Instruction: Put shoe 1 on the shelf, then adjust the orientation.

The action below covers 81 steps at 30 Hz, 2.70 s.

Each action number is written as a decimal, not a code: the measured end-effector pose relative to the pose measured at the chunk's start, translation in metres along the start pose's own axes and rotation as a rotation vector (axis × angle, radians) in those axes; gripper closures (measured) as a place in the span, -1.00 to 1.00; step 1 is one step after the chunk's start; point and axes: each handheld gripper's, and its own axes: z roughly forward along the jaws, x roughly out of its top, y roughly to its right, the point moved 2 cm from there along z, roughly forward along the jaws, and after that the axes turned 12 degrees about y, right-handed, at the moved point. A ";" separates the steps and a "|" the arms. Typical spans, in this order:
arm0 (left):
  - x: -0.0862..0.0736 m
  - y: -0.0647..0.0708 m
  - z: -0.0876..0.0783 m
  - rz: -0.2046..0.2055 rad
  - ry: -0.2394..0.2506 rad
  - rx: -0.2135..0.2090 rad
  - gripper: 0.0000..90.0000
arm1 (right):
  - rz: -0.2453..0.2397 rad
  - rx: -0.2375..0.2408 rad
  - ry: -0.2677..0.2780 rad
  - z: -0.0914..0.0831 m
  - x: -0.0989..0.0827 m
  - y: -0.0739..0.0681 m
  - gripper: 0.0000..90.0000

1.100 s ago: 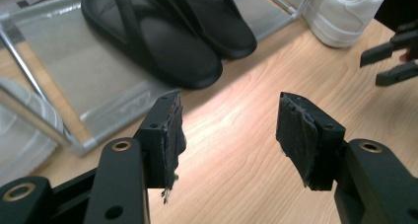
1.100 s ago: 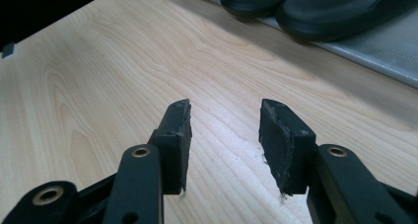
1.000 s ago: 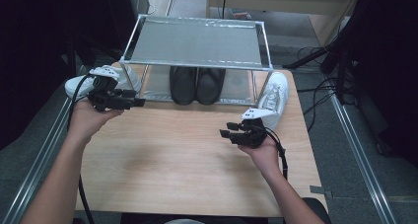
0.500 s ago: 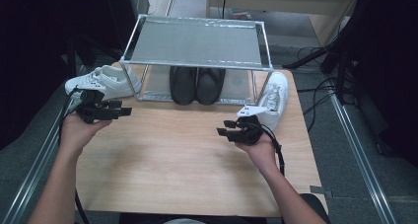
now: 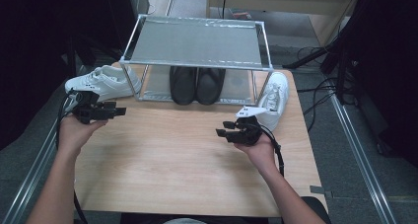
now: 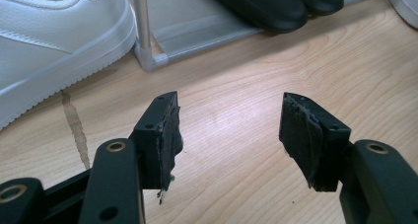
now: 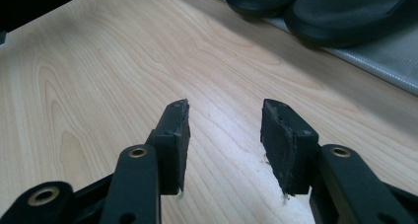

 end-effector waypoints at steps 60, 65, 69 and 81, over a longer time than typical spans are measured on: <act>0.064 -0.091 0.075 -0.025 0.023 0.100 0.20 | 0.052 -0.122 -0.024 -0.044 -0.035 0.003 0.20; 0.057 -0.095 0.086 -0.049 0.024 0.084 0.18 | 0.054 -0.121 -0.027 -0.045 -0.036 0.004 0.20; 0.056 -0.092 0.093 -0.006 -0.006 0.081 0.18 | 0.053 -0.118 -0.029 -0.043 -0.036 0.004 0.20; 0.052 -0.094 0.099 0.009 -0.020 0.007 0.63 | 0.056 -0.116 -0.029 -0.042 -0.036 0.005 0.20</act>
